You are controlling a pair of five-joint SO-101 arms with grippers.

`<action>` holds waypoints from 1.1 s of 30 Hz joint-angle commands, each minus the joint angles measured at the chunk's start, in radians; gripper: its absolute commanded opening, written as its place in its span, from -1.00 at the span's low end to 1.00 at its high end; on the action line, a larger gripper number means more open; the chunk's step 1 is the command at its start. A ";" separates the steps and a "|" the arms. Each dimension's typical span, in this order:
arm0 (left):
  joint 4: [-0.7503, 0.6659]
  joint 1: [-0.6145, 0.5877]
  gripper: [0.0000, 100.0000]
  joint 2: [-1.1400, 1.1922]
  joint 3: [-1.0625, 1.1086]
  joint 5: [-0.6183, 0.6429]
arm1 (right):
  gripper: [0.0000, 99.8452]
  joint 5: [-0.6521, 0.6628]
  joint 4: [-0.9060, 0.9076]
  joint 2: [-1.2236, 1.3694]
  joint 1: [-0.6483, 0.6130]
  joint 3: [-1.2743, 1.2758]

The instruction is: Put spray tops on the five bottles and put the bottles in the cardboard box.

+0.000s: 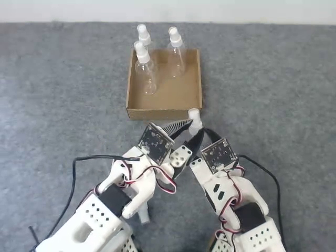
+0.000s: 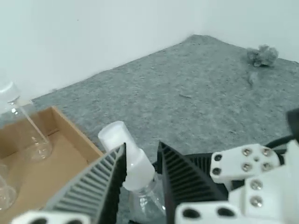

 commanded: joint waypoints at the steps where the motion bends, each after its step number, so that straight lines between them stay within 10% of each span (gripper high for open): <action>1: 0.002 0.002 -0.81 -0.023 -0.010 -0.008 | -0.99 0.017 -0.016 -0.024 0.013 -0.017; 33: 0.227 -0.155 -0.68 -0.287 -0.107 0.002 | -0.99 0.005 -0.027 -0.024 0.120 -0.012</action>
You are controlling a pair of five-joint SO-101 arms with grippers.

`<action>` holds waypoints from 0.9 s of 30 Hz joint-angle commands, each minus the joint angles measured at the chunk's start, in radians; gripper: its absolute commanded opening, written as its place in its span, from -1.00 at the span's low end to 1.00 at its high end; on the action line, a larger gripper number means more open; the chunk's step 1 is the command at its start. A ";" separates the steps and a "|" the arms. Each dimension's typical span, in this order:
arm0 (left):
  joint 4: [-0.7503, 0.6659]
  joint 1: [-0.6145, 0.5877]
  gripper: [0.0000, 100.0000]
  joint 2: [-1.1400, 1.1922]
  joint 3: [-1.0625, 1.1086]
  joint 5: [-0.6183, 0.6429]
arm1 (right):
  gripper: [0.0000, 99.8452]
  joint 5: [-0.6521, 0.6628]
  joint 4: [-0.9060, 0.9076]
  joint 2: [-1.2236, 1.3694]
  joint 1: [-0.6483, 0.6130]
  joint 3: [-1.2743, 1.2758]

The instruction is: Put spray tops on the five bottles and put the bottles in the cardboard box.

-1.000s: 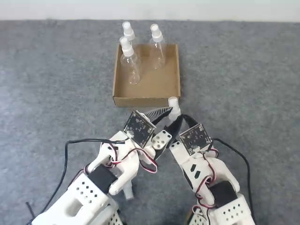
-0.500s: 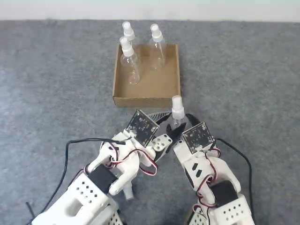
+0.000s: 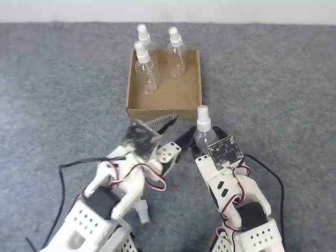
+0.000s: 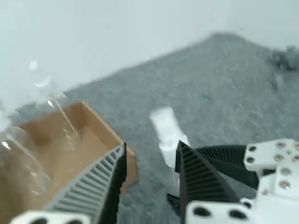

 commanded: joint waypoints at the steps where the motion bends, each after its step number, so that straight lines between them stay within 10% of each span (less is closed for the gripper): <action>1: 0.038 -0.046 -0.68 -0.144 -0.058 0.002 | -0.99 0.005 -0.027 -0.024 0.031 -0.012; 11: 0.204 -0.270 -0.68 -0.359 -0.031 0.002 | -0.99 0.009 -0.097 -0.022 0.033 0.040; 27: 0.055 -0.588 -0.68 -0.473 0.288 0.172 | -0.99 0.012 -0.093 -0.022 0.033 0.040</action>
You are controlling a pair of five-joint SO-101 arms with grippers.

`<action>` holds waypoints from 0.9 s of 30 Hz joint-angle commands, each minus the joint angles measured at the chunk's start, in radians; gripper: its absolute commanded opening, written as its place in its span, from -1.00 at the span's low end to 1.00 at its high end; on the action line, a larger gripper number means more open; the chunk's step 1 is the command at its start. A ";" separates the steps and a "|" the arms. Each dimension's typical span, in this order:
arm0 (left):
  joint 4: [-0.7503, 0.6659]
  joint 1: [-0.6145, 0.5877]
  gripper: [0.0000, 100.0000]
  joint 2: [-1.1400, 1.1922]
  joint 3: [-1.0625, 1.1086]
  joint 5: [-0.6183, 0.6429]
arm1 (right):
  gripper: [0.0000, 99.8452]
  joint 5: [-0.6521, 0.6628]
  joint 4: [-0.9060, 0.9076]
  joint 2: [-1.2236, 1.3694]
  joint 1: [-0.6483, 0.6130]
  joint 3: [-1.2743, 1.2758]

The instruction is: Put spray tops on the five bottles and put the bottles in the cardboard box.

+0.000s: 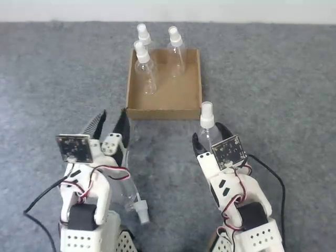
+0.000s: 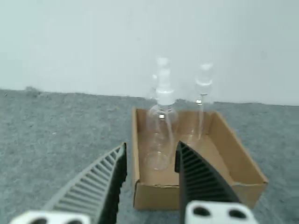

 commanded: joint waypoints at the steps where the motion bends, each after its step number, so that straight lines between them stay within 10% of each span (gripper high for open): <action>1: -0.078 -0.041 -0.68 -0.018 0.022 0.028 | -0.99 0.012 -0.027 -0.019 0.015 0.020; 27: -0.135 -0.098 -0.68 -0.014 0.101 -0.048 | -0.99 -0.049 -0.033 -0.024 -0.041 -0.038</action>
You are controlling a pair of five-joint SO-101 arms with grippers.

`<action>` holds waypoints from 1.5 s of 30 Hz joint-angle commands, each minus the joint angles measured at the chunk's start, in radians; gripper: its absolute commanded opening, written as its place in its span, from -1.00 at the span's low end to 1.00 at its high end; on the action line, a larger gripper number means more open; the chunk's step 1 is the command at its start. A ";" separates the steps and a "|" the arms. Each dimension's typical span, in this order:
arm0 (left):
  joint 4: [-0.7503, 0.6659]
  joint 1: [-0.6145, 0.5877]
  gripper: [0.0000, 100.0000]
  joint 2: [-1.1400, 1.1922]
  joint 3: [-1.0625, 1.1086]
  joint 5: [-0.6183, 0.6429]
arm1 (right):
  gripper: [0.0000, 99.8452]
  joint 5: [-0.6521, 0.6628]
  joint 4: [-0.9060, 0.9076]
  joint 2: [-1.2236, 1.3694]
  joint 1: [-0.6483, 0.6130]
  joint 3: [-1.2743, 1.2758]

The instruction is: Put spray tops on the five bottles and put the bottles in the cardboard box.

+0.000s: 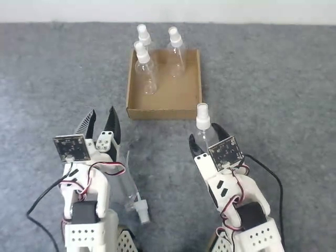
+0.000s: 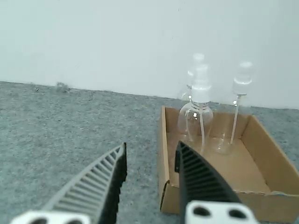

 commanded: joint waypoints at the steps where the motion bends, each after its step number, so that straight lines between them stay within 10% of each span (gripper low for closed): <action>1: -0.002 -0.002 -0.68 -0.012 -0.015 -0.014 | -0.99 -0.074 -0.030 -0.022 -0.005 -0.061; 25: 0.000 0.002 -0.68 -0.012 -0.015 -0.011 | -0.99 -0.104 -0.206 0.150 -0.044 -0.338; 45: -0.104 -0.005 -0.68 -0.017 -0.015 0.106 | -0.99 -0.103 -0.450 0.487 -0.475 -0.301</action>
